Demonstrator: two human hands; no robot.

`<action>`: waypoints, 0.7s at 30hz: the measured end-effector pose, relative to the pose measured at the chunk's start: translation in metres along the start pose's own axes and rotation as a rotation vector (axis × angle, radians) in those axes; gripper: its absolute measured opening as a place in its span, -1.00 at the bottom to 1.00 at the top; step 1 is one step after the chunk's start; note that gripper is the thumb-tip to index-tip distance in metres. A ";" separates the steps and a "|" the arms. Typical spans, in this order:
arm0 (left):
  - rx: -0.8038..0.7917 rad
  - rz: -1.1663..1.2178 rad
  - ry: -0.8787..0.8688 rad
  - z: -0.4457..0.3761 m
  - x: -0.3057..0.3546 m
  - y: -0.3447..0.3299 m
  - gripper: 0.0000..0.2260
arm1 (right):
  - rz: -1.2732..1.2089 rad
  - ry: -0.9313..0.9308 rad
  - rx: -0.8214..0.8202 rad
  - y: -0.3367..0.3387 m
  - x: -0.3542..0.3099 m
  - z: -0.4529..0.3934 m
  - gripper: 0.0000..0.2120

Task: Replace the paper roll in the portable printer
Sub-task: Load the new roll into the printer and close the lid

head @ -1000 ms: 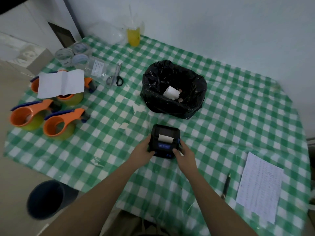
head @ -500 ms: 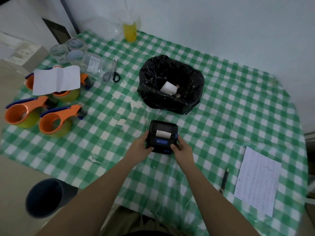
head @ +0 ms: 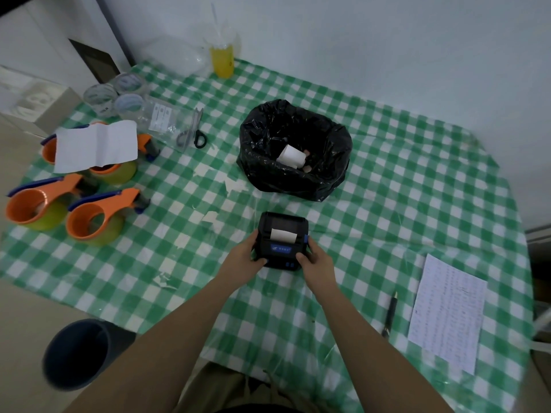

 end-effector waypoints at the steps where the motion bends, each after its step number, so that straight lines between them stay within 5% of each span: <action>1: 0.000 0.002 -0.004 0.000 0.001 0.000 -0.36 | 0.000 -0.001 0.003 0.000 0.000 0.000 -0.51; 21: -0.007 -0.052 -0.017 -0.002 0.000 0.000 -0.37 | 0.003 0.004 0.010 -0.002 -0.001 0.002 -0.51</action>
Point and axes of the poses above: each hand's wrist, its own z-axis away from the middle knuckle, its own y-axis out of the back of the hand, x = y × z, the point moved 5 cm from there along -z, towards the middle knuckle, and after that the axes turned 15 degrees about -z, right-handed, at the moved point
